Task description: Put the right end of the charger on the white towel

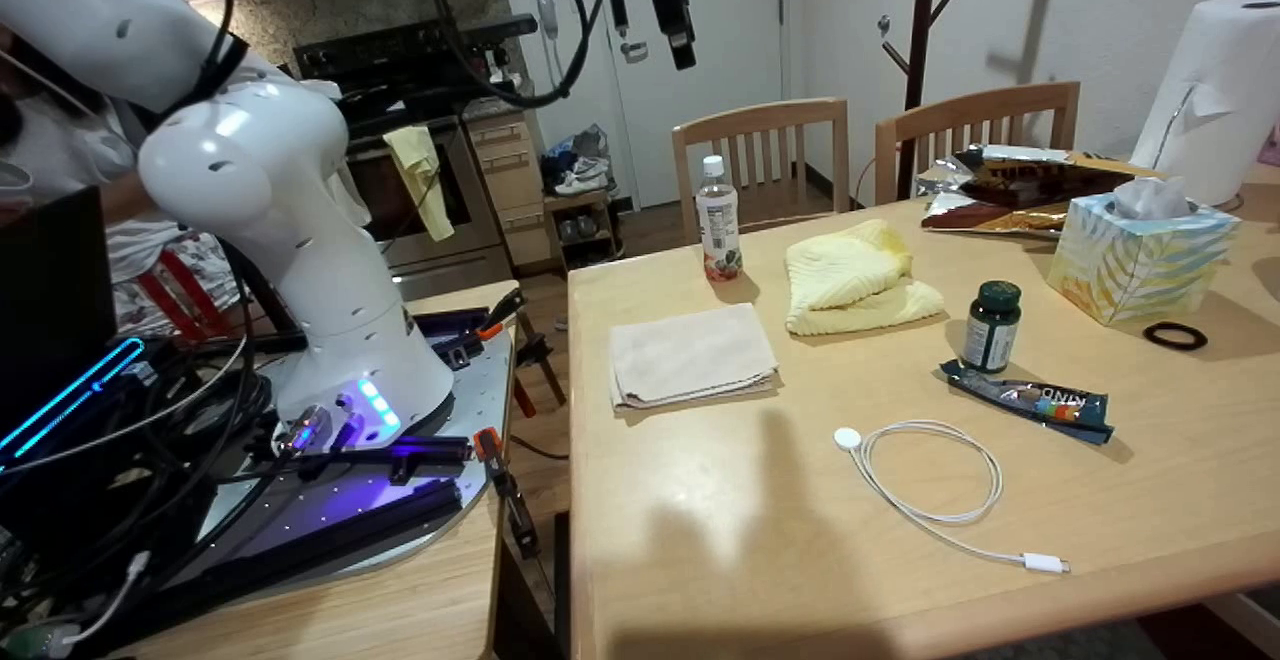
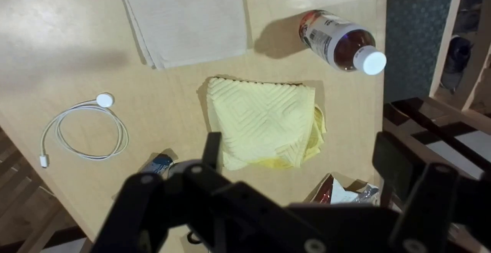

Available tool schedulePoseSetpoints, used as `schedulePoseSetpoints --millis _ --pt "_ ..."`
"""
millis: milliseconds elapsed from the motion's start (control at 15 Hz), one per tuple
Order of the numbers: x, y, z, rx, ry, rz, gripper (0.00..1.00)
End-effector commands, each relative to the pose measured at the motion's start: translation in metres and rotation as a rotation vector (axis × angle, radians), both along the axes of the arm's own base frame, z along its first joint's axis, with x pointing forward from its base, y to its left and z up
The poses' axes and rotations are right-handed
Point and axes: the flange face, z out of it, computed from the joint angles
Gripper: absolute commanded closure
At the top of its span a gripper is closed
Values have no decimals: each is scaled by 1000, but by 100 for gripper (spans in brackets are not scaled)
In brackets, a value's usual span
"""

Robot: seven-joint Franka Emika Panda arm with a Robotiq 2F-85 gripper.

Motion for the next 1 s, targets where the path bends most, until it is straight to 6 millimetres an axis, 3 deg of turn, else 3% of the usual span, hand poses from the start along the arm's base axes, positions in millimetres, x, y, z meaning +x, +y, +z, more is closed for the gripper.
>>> schedulePoseSetpoints --millis 0,333,733,933 --pt "15 -25 -25 91 7 -53 0" --pt "34 -77 -71 72 120 -230 0" --pt "61 -125 -110 -16 123 -430 0" --pt "65 -144 -133 -52 158 -541 0"
